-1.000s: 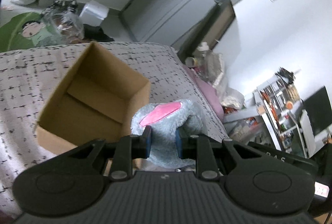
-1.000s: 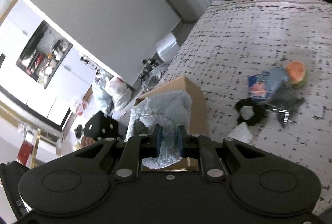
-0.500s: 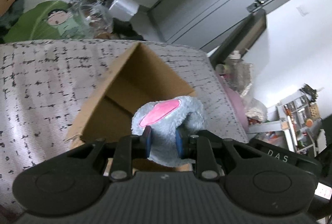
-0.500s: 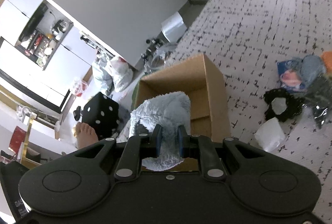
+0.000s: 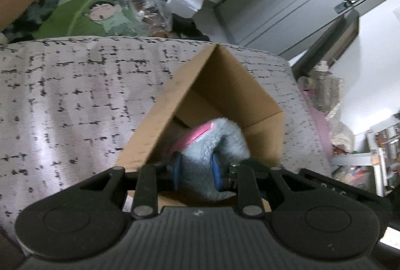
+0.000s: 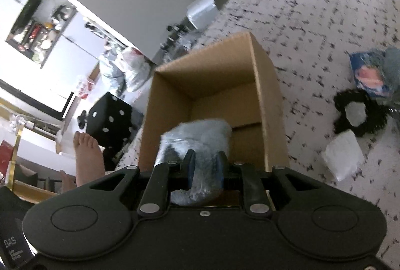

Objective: Organize soft objects
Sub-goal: 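Open both grippers to release the plush inside the box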

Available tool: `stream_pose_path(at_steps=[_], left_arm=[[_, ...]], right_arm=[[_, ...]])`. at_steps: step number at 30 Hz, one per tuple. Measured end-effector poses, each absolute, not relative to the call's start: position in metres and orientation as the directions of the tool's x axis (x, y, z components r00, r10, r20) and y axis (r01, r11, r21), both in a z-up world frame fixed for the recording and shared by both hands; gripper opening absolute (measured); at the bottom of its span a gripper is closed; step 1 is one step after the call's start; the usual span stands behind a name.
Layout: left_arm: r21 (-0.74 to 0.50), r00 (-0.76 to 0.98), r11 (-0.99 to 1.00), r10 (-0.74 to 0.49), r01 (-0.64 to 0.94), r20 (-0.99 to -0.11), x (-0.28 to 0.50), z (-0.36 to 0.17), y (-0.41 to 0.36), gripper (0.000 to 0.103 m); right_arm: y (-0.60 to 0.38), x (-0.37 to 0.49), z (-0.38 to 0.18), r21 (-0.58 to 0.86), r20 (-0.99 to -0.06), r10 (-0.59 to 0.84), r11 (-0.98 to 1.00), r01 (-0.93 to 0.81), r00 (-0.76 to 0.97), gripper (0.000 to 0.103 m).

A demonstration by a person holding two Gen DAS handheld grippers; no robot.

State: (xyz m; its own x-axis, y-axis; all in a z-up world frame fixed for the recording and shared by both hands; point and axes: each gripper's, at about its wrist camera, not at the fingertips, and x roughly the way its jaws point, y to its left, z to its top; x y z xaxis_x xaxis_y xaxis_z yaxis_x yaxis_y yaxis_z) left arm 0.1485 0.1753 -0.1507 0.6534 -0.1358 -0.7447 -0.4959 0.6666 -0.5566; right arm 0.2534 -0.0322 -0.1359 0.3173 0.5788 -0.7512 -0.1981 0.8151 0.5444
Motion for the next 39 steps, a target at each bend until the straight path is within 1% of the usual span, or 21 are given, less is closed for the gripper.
stream_pose_path(at_steps=[1,2,3,4,5,7,9,11,13,14,17,18,19,22,24,29,31,33,35,39], left_arm=[[-0.550,0.649,0.669,-0.132,-0.499,-0.750,0.150,-0.150,0.175,0.029],[-0.547,0.640,0.667,-0.134,-0.506,-0.756,0.151,-0.149,0.175,0.030],[-0.542,0.634,0.663,-0.129,-0.517,-0.763,0.151,-0.147,0.175,0.034],[-0.533,0.632,0.664,-0.116,-0.525,-0.767,0.151,-0.145,0.175,0.039],[-0.519,0.631,0.669,-0.096,-0.532,-0.770,0.151,-0.141,0.173,0.041],[-0.509,0.634,0.679,-0.083,-0.529,-0.769,0.151,-0.135,0.170,0.052],[-0.505,0.644,0.691,-0.073,-0.518,-0.761,0.150,-0.127,0.165,0.056],[-0.502,0.654,0.697,-0.063,-0.512,-0.754,0.149,-0.120,0.161,0.063],[-0.503,0.665,0.698,-0.050,-0.510,-0.745,0.147,-0.115,0.156,0.077],[-0.503,0.671,0.699,-0.045,-0.509,-0.740,0.146,-0.113,0.154,0.079],[-0.473,0.662,0.722,-0.027,-0.506,-0.749,0.146,-0.108,0.144,0.081],[-0.466,0.661,0.727,-0.023,-0.504,-0.750,0.146,-0.106,0.141,0.083],[-0.457,0.661,0.735,-0.017,-0.501,-0.750,0.145,-0.103,0.137,0.088],[-0.407,0.653,0.763,0.026,-0.502,-0.757,0.144,-0.095,0.125,0.094],[-0.367,0.650,0.791,0.051,-0.490,-0.758,0.145,-0.089,0.115,0.095],[-0.331,0.654,0.827,0.057,-0.455,-0.754,0.146,-0.075,0.095,0.097],[-0.309,0.654,0.842,0.068,-0.443,-0.754,0.145,-0.069,0.085,0.101],[-0.285,0.661,0.855,0.087,-0.433,-0.745,0.144,-0.064,0.076,0.102],[-0.274,0.666,0.864,0.090,-0.422,-0.740,0.144,-0.059,0.068,0.102],[-0.279,0.672,0.872,0.074,-0.402,-0.737,0.144,-0.053,0.054,0.102]], right_arm=[[-0.035,0.253,-0.135,0.556,-0.749,0.585,0.811,-0.185,0.312,0.026],[-0.036,0.252,-0.132,0.560,-0.742,0.590,0.807,-0.190,0.317,0.033],[-0.036,0.250,-0.128,0.554,-0.740,0.588,0.808,-0.200,0.325,0.043],[-0.037,0.248,-0.123,0.539,-0.742,0.580,0.814,-0.215,0.336,0.048],[-0.039,0.245,-0.117,0.524,-0.742,0.573,0.819,-0.232,0.348,0.051],[-0.045,0.239,-0.104,0.510,-0.735,0.571,0.821,-0.257,0.366,0.051],[-0.055,0.236,-0.097,0.508,-0.728,0.569,0.822,-0.256,0.382,0.054],[-0.067,0.233,-0.089,0.502,-0.721,0.560,0.828,-0.250,0.408,0.058],[-0.078,0.231,-0.084,0.497,-0.717,0.550,0.834,-0.239,0.427,0.063],[-0.084,0.229,-0.082,0.493,-0.718,0.542,0.839,-0.231,0.436,0.069],[-0.100,0.222,-0.078,0.480,-0.718,0.520,0.851,-0.213,0.462,0.075],[-0.105,0.220,-0.076,0.478,-0.718,0.516,0.853,-0.208,0.468,0.079],[-0.110,0.218,-0.075,0.477,-0.717,0.511,0.856,-0.201,0.475,0.081],[-0.128,0.214,-0.069,0.466,-0.711,0.492,0.865,-0.188,0.503,0.088],[-0.139,0.210,-0.064,0.461,-0.704,0.479,0.870,-0.175,0.524,0.095],[-0.170,0.203,-0.057,0.459,-0.690,0.456,0.876,-0.146,0.562,0.097],[-0.183,0.200,-0.055,0.464,-0.684,0.453,0.875,-0.139,0.572,0.098],[-0.194,0.197,-0.054,0.464,-0.679,0.446,0.876,-0.130,0.583,0.101],[-0.205,0.195,-0.054,0.467,-0.669,0.442,0.875,-0.125,0.597,0.103],[-0.226,0.192,-0.054,0.479,-0.648,0.445,0.869,-0.123,0.618,0.103]])
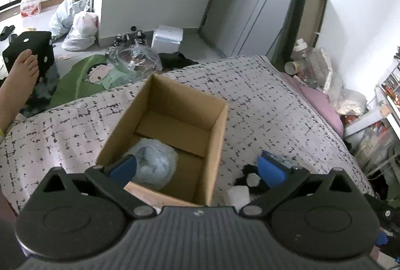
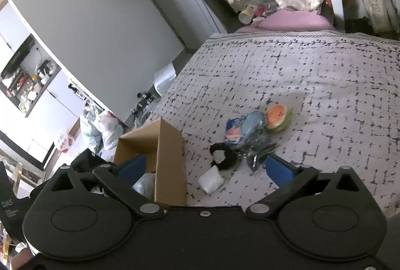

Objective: Organize soft objects
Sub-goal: 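Open both grippers to release the plush inside the box, then grasp the white pack with the left gripper while the right gripper grasps the black plastic bag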

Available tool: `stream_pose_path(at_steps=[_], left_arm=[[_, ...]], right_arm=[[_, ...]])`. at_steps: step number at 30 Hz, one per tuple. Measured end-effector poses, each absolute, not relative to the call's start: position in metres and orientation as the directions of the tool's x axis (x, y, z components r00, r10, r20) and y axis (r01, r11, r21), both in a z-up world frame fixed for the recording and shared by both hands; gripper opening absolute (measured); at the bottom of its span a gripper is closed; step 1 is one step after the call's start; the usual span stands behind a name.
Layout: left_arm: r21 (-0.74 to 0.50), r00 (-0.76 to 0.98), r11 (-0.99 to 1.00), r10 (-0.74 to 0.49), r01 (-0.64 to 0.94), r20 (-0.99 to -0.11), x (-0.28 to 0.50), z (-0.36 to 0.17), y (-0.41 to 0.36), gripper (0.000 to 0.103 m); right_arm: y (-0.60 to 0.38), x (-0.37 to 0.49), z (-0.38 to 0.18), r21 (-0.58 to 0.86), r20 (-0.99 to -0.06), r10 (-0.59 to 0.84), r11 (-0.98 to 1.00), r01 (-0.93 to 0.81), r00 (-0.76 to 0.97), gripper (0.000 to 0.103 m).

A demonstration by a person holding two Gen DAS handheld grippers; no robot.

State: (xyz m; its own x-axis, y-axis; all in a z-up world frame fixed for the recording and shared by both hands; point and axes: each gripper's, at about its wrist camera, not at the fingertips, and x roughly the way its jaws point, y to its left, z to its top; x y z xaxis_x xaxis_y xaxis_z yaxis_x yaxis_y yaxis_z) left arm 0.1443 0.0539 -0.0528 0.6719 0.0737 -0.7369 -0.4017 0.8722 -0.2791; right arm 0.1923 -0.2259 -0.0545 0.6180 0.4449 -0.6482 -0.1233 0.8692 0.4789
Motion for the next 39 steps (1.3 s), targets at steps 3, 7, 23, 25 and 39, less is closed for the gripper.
stream_pose_path(at_steps=[3,7,23,25,39], left_arm=[[-0.277,0.688,0.881,0.073,-0.384,-0.722,0.143,-0.047,0.045,0.103],[-0.270,0.695,0.891,0.068,-0.365,-0.715,0.143,-0.046,0.033,0.103],[-0.186,0.656,0.942,0.046,-0.281,-0.753,0.166,-0.058,-0.021,0.103],[-0.182,0.649,0.945,0.039,-0.271,-0.760,0.169,-0.061,-0.026,0.103],[-0.113,0.587,0.959,0.064,-0.260,-0.807,0.196,-0.099,-0.061,0.101]], right_arm=[[-0.238,0.192,-0.058,0.489,-0.642,0.449,0.864,-0.120,0.621,0.103],[-0.252,0.194,-0.065,0.502,-0.629,0.471,0.853,-0.139,0.619,0.103],[-0.296,0.214,-0.112,0.596,-0.627,0.519,0.800,-0.071,0.581,0.103],[-0.299,0.219,-0.120,0.617,-0.630,0.529,0.785,-0.047,0.569,0.103],[-0.313,0.251,-0.158,0.715,-0.600,0.565,0.696,0.063,0.566,0.102]])
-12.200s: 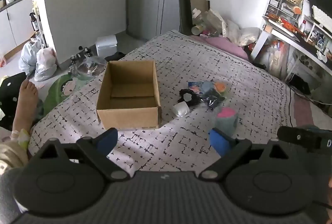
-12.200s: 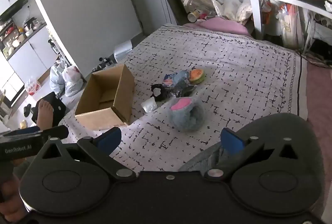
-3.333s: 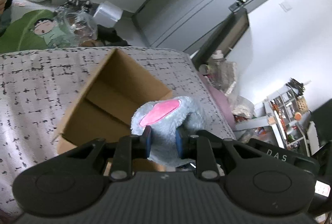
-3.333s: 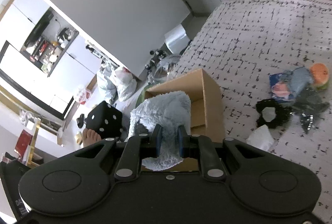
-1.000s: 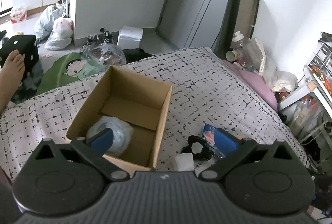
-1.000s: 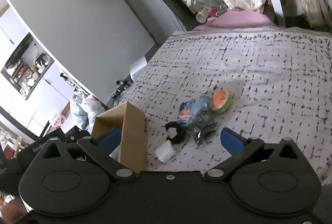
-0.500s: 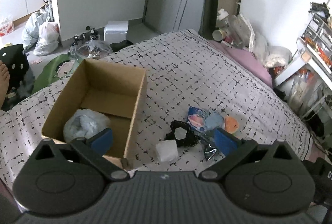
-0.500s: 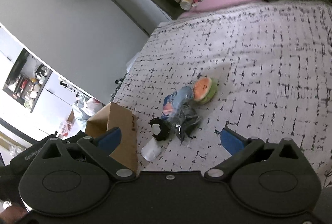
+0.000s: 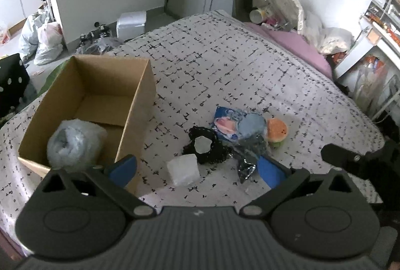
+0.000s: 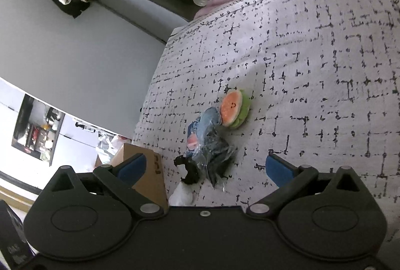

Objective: Organize soft objects
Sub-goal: 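Grasp the white pack with the left gripper while the right gripper grasps the black plastic bag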

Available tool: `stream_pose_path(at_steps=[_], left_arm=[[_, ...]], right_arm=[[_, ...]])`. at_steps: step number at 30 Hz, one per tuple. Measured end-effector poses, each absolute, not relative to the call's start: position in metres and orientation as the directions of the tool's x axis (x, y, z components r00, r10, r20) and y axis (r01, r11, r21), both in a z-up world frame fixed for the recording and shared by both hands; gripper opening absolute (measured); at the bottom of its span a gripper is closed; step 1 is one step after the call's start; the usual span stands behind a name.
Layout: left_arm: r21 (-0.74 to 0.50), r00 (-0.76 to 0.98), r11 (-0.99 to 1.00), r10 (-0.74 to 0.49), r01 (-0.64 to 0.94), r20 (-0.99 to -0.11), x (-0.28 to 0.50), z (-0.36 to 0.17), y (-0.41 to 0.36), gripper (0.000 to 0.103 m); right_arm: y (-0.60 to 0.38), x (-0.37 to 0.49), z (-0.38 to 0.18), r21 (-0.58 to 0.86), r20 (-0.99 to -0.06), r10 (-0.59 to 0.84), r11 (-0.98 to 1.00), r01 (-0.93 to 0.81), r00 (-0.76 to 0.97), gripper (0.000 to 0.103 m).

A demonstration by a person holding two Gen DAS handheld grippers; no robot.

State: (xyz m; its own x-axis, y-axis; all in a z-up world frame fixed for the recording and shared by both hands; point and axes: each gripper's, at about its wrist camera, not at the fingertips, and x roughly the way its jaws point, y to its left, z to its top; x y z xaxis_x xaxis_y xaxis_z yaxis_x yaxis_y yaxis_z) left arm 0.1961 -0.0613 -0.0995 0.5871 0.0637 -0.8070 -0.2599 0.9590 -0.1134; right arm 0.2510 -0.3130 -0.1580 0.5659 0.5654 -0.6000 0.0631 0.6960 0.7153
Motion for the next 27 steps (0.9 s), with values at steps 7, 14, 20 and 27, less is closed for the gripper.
stream_pose_path(at_steps=[7,14,20,27], left_arm=[[-0.075,0.574,0.954,0.110,-0.290,-0.812,0.206,-0.122,-0.065,0.091],[-0.070,0.541,0.941,0.129,-0.332,-0.831,0.213,-0.146,-0.068,0.072],[-0.024,0.527,0.930,0.187,-0.367,-0.829,0.214,-0.163,-0.077,0.067],[-0.009,0.522,0.913,0.226,-0.409,-0.823,0.217,-0.179,-0.079,0.067]], right_arm=[[-0.308,0.265,-0.174,0.725,-0.609,0.586,0.685,0.074,0.535,0.095],[-0.301,0.278,-0.190,0.723,-0.629,0.602,0.685,0.087,0.492,0.084],[-0.295,0.287,-0.199,0.720,-0.639,0.611,0.689,0.084,0.468,0.080],[-0.290,0.295,-0.210,0.721,-0.644,0.620,0.688,0.086,0.448,0.077]])
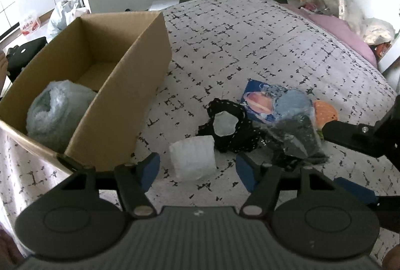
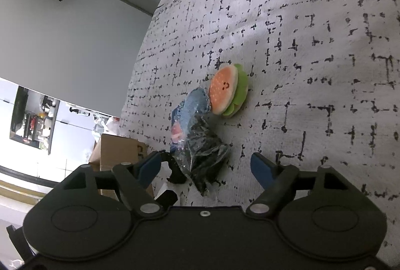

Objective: Organize soft objects
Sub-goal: 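Grasp the white pack with the left gripper while the right gripper grasps the black plastic bag, then carry the white pack into the box and open the left gripper while the right gripper carries the black bag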

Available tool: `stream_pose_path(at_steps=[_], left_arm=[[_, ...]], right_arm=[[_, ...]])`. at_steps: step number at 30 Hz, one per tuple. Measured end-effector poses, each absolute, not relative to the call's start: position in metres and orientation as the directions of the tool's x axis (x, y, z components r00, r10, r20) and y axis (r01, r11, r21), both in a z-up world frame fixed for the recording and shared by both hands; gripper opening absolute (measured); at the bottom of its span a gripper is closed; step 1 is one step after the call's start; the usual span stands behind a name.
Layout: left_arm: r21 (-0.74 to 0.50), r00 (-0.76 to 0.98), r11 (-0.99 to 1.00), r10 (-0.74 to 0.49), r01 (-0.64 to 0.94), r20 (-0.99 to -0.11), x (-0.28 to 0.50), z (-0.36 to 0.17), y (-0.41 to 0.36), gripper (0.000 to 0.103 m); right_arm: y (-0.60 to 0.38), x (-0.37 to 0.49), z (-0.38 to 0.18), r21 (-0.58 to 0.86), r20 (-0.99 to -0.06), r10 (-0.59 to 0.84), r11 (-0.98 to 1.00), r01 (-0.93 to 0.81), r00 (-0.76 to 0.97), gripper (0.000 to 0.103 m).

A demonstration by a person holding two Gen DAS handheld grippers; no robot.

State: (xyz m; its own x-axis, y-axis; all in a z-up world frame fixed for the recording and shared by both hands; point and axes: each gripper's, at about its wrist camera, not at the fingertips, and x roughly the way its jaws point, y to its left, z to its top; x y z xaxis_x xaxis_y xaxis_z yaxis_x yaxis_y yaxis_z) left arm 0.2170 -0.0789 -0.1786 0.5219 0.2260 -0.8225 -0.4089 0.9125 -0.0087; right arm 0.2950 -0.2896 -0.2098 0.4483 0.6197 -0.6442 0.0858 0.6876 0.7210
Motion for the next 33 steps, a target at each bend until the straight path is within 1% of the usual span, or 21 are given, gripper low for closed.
stream_pose_path(at_steps=[3,6,9,11,13,14,15,16,17,18,20,21,22,23,26,29,33], left_arm=[[0.022,0.519,0.903,0.267,-0.429,-0.812,0.219,-0.185,-0.079,0.067],[0.003,0.494,0.890,0.256,-0.456,-0.831,0.223,-0.193,-0.073,0.067],[0.011,0.481,0.888,0.259,-0.459,-0.838,0.226,-0.200,-0.073,0.067],[0.002,0.481,0.895,0.241,-0.446,-0.843,0.228,-0.204,-0.074,0.060],[-0.022,0.485,0.892,0.225,-0.452,-0.845,0.228,-0.205,-0.073,0.049],[-0.031,0.489,0.890,0.220,-0.455,-0.844,0.228,-0.205,-0.073,0.045],[-0.036,0.491,0.890,0.217,-0.455,-0.844,0.228,-0.204,-0.072,0.041],[-0.037,0.492,0.888,0.218,-0.457,-0.843,0.227,-0.204,-0.073,0.041],[-0.044,0.496,0.885,0.219,-0.464,-0.840,0.226,-0.203,-0.072,0.041],[-0.049,0.504,0.880,0.224,-0.472,-0.834,0.224,-0.201,-0.071,0.041],[-0.045,0.523,0.883,0.235,-0.467,-0.819,0.221,-0.197,-0.073,0.041],[-0.047,0.530,0.885,0.235,-0.463,-0.815,0.220,-0.195,-0.073,0.041],[-0.055,0.535,0.886,0.228,-0.461,-0.814,0.219,-0.193,-0.073,0.041],[-0.064,0.538,0.886,0.221,-0.459,-0.814,0.219,-0.191,-0.073,0.041],[-0.079,0.560,0.892,0.208,-0.444,-0.802,0.217,-0.181,-0.075,0.041],[-0.097,0.588,0.900,0.194,-0.425,-0.785,0.213,-0.169,-0.076,0.041],[-0.123,0.620,0.904,0.177,-0.410,-0.765,0.206,-0.154,-0.074,0.041]], right_arm=[[-0.287,0.302,-0.214,0.709,-0.654,0.605,0.700,0.087,0.454,0.075],[-0.283,0.307,-0.217,0.708,-0.649,0.607,0.702,0.074,0.458,0.075],[-0.279,0.308,-0.217,0.698,-0.650,0.602,0.714,0.051,0.464,0.075],[-0.278,0.309,-0.217,0.695,-0.648,0.602,0.718,0.039,0.467,0.075],[-0.277,0.311,-0.218,0.689,-0.650,0.598,0.724,0.033,0.468,0.074],[-0.276,0.311,-0.218,0.685,-0.651,0.596,0.728,0.027,0.470,0.071],[-0.275,0.311,-0.218,0.681,-0.653,0.593,0.732,0.021,0.471,0.067],[-0.274,0.311,-0.218,0.676,-0.657,0.590,0.737,0.019,0.470,0.064],[-0.274,0.312,-0.219,0.671,-0.661,0.587,0.741,0.018,0.467,0.057],[-0.274,0.311,-0.219,0.670,-0.664,0.587,0.742,0.018,0.464,0.047],[-0.273,0.312,-0.222,0.673,-0.664,0.593,0.739,0.019,0.456,0.043],[-0.273,0.312,-0.222,0.673,-0.662,0.591,0.740,0.017,0.461,0.039],[-0.273,0.311,-0.221,0.670,-0.660,0.590,0.742,0.010,0.465,0.037],[-0.273,0.310,-0.219,0.666,-0.659,0.586,0.746,0.004,0.471,0.033],[-0.277,0.304,-0.214,0.639,-0.671,0.550,0.769,0.013,0.497,0.028],[-0.283,0.297,-0.208,0.639,-0.668,0.535,0.768,0.030,0.518,0.028],[-0.289,0.286,-0.196,0.654,-0.640,0.536,0.756,0.025,0.551,0.028]])
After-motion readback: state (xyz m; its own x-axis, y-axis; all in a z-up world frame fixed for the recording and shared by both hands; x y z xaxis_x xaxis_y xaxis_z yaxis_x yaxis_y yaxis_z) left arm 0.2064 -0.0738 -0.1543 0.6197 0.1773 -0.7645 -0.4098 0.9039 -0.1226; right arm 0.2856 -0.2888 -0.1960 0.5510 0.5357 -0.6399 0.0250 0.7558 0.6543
